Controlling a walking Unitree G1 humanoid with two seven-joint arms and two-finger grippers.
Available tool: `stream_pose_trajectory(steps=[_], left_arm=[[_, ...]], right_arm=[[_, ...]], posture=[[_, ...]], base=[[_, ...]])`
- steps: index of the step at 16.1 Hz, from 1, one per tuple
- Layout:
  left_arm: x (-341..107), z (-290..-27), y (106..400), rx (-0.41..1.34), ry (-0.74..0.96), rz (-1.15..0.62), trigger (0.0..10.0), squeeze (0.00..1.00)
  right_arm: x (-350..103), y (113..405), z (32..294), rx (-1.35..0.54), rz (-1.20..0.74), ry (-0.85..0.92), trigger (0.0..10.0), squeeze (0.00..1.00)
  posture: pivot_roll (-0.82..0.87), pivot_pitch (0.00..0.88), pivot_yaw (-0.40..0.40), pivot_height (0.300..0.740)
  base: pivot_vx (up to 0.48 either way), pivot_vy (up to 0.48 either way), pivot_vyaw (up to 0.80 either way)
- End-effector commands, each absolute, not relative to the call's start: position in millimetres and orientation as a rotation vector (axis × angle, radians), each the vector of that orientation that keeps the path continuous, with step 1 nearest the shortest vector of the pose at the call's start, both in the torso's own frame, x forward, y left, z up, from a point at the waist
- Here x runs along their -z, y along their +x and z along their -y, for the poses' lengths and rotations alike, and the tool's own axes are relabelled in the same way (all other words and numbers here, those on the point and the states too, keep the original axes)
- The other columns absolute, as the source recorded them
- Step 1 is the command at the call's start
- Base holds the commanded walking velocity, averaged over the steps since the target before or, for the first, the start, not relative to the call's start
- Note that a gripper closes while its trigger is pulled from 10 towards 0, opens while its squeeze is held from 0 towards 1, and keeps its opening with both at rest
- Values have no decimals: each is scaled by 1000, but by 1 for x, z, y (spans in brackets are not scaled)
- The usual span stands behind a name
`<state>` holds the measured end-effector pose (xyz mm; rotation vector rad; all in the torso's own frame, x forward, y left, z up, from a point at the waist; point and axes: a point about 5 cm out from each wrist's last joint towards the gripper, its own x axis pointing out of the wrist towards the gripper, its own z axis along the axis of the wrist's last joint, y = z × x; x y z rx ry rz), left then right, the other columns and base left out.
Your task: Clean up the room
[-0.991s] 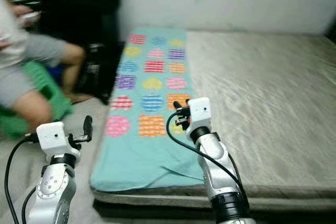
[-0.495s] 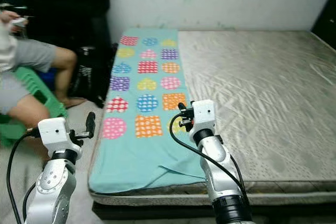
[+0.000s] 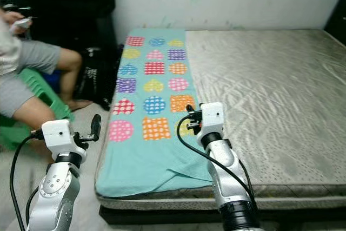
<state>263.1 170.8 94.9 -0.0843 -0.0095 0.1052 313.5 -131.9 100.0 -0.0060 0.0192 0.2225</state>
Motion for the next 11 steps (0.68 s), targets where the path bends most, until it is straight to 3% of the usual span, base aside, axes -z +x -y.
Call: stream_pose_trajectory(steps=[1, 3, 6, 11], left_arm=[[-92, -173, 263, -110, -85, -11, 10000, 0], [-92, -173, 263, -110, -84, -11, 10000, 0], [-94, -174, 265, -111, -88, -7, 10000, 0], [-94, -172, 266, -95, -92, -5, 10000, 0]], right_arm=[[-101, 314, 131, -228, -11, -13, 10000, 0], [-100, 315, 130, -226, -20, -18, 10000, 0], [-100, 317, 132, -217, -19, -20, 10000, 0], [-99, 317, 132, -215, -22, -24, 10000, 0]], posture=[[-128, 0, 46, 740], [-125, 0, 48, 740], [-130, 0, 54, 740], [-135, 0, 60, 740]], base=[[0, 0, 0], [0, 0, -281], [0, 0, -800], [0, 0, 0]])
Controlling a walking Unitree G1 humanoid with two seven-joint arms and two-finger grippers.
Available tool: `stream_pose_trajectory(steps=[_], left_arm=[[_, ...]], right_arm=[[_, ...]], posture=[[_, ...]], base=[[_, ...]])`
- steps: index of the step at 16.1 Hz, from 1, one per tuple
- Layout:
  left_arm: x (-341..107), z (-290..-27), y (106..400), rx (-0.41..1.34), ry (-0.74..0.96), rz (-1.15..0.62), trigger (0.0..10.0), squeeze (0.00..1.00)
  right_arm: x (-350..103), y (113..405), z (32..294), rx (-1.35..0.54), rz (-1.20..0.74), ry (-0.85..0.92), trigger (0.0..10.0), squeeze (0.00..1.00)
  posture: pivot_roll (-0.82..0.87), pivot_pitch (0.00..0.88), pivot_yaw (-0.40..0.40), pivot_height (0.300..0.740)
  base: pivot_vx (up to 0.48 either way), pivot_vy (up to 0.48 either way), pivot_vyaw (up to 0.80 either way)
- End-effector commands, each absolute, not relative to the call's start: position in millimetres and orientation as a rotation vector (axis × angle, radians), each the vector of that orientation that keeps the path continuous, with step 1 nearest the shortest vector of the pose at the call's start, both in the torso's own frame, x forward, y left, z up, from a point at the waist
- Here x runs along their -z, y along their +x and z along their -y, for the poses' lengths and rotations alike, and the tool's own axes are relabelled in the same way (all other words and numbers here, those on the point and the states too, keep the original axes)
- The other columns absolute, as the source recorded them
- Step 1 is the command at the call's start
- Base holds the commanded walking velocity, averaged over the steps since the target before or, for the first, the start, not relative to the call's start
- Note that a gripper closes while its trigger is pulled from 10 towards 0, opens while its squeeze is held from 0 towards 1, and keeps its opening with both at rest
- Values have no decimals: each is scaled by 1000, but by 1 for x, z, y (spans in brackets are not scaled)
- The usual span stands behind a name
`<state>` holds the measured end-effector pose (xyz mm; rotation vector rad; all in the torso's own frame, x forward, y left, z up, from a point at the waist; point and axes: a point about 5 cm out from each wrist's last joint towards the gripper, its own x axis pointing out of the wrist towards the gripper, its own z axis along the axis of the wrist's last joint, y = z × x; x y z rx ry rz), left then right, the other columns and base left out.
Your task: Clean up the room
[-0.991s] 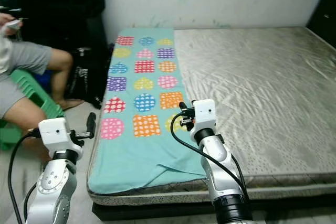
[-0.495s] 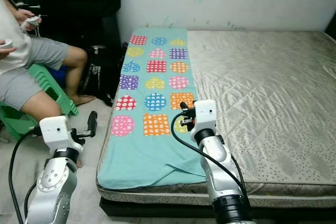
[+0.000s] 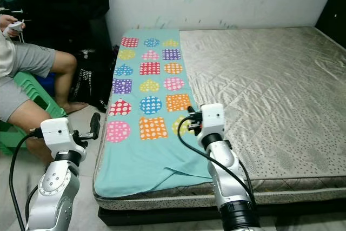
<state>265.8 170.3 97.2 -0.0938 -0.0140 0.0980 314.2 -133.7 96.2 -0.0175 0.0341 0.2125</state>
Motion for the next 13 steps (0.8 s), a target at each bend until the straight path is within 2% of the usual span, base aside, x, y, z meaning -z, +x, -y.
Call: stream_pose_trajectory(steps=[1, 4, 11, 13], left_arm=[[-94, -172, 266, -94, -94, -6, 10000, 0], [-94, -172, 266, -93, -98, -9, 10000, 0], [-93, -171, 265, -88, -97, -12, 10000, 0], [-93, -170, 265, -87, -96, -14, 10000, 0]], right_arm=[[-98, 316, 131, -218, -23, -25, 10000, 0], [-96, 315, 130, -226, -32, -30, 10000, 0], [-94, 315, 131, -225, -47, -39, 10000, 0], [-93, 314, 131, -228, -49, -38, 10000, 0]], posture=[[-134, 0, 60, 740], [-134, 0, 59, 740], [-134, 0, 59, 740], [-135, 0, 59, 740]], base=[[0, 0, 0], [0, 0, 0], [0, 292, 0], [0, 0, 0]])
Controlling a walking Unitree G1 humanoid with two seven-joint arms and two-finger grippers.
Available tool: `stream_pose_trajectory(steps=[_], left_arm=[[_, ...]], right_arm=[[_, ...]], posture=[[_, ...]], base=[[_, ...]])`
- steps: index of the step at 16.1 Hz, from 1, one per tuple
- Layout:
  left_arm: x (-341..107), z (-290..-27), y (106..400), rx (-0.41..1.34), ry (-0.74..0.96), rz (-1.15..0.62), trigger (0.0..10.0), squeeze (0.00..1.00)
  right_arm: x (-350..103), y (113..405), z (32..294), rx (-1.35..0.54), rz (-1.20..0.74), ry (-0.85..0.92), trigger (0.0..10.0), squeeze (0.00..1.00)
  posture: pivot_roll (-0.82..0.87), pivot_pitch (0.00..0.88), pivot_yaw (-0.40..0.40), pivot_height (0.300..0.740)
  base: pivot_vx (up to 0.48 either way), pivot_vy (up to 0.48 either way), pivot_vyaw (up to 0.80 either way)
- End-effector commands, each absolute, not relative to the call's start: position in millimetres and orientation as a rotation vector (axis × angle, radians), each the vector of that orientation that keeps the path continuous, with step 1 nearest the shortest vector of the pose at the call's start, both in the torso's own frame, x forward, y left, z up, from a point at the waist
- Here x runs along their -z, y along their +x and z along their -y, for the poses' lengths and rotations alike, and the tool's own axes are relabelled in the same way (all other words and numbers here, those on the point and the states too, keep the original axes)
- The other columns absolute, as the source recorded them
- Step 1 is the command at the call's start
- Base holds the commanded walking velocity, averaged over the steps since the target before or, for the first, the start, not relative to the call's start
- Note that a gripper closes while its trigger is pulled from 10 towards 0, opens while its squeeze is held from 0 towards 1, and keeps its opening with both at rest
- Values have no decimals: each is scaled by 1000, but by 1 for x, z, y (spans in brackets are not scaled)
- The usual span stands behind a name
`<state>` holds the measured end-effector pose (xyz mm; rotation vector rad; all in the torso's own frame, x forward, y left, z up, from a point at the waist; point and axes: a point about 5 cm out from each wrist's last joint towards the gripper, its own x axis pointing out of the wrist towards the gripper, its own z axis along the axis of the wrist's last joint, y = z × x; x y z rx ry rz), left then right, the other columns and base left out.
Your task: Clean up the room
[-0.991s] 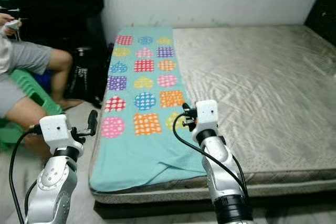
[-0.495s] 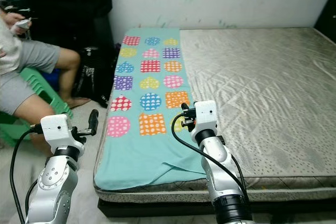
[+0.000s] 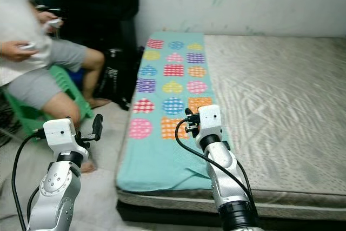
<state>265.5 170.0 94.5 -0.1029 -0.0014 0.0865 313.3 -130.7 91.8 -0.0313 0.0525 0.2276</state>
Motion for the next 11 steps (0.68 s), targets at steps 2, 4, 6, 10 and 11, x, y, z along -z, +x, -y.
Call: stream_pose_trajectory(steps=[2, 4, 6, 10, 11], left_arm=[[-92, -170, 265, -84, -96, -16, 10000, 0], [-92, -170, 265, -82, -96, -16, 10000, 0], [-92, -170, 265, -80, -96, -16, 10000, 0], [-93, -166, 267, -60, -100, -10, 10000, 0], [-93, -166, 267, -59, -101, -10, 10000, 0]], right_arm=[[-93, 314, 133, -231, -51, -34, 10000, 0], [-92, 313, 133, -229, -51, -33, 10000, 0], [-92, 313, 134, -226, -49, -30, 10000, 0], [-93, 313, 135, -225, -45, -24, 10000, 0], [-93, 313, 135, -227, -46, -25, 10000, 0]], posture=[[-135, 0, 59, 740], [-141, 0, 63, 740], [-141, 0, 63, 740], [-147, 0, 63, 740], [-146, 0, 63, 740]], base=[[0, 0, 0], [0, 0, 0], [0, 0, 0], [0, 0, 0], [0, 0, 0]])
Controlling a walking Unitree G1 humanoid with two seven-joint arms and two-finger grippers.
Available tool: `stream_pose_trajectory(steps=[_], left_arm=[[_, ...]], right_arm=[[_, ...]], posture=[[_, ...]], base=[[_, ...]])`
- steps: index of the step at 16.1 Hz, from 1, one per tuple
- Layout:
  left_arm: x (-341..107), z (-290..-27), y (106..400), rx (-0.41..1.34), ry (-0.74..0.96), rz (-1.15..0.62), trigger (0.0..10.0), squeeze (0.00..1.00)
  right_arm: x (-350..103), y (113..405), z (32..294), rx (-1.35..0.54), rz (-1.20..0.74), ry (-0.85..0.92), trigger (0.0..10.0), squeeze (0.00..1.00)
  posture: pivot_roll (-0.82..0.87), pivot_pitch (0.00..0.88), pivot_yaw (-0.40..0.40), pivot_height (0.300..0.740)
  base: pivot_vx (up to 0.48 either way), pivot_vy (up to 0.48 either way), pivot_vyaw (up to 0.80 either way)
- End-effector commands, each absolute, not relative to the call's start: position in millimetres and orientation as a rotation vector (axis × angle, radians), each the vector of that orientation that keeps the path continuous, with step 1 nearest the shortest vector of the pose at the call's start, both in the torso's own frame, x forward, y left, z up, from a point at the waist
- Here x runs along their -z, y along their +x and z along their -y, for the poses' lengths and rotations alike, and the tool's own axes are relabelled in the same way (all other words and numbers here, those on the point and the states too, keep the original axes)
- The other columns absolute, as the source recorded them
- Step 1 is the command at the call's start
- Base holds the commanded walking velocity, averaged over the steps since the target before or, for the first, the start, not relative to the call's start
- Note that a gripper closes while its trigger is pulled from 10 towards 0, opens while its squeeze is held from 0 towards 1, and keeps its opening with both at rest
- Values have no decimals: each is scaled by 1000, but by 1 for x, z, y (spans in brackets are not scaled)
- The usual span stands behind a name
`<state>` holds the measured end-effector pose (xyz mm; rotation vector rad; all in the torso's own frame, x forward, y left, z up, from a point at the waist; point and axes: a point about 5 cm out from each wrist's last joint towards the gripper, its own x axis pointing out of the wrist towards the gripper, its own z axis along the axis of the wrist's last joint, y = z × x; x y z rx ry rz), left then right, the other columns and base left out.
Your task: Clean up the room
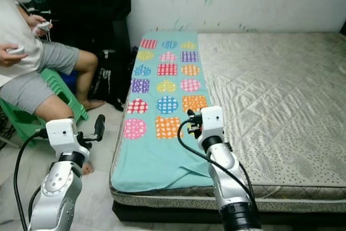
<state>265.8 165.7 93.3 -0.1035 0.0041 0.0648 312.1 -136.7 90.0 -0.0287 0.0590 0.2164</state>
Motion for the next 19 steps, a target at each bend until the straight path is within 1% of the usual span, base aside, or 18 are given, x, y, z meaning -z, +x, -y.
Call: stream_pose_trajectory(steps=[1, 3, 5, 7, 12, 19], left_arm=[[-93, -166, 267, -59, -103, -11, 10000, 0], [-93, -167, 267, -59, -103, -11, 10000, 0], [-93, -166, 266, -56, -105, -12, 10000, 0], [-93, -166, 266, -54, -105, -11, 10000, 0], [-94, -166, 267, -57, -103, -3, 10000, 0], [-96, -169, 265, -54, -102, 20, 10000, 0]], right_arm=[[-92, 312, 134, -235, -47, -21, 10000, 0], [-92, 311, 133, -240, -47, -17, 10000, 0], [-90, 310, 132, -245, -52, -17, 10000, 0], [-90, 310, 132, -248, -52, -15, 10000, 0], [-91, 310, 132, -256, -50, -12, 10000, 0], [-90, 311, 133, -265, -49, -24, 10000, 0]], posture=[[-146, 0, 63, 732], [-145, 0, 63, 723], [-147, 0, 64, 693], [-147, 0, 64, 678], [-147, 0, 65, 623], [-147, 0, 58, 618]], base=[[0, 0, 0], [0, 0, 0], [0, 0, 0], [0, 0, 0], [0, 0, 0], [0, 0, 0]])
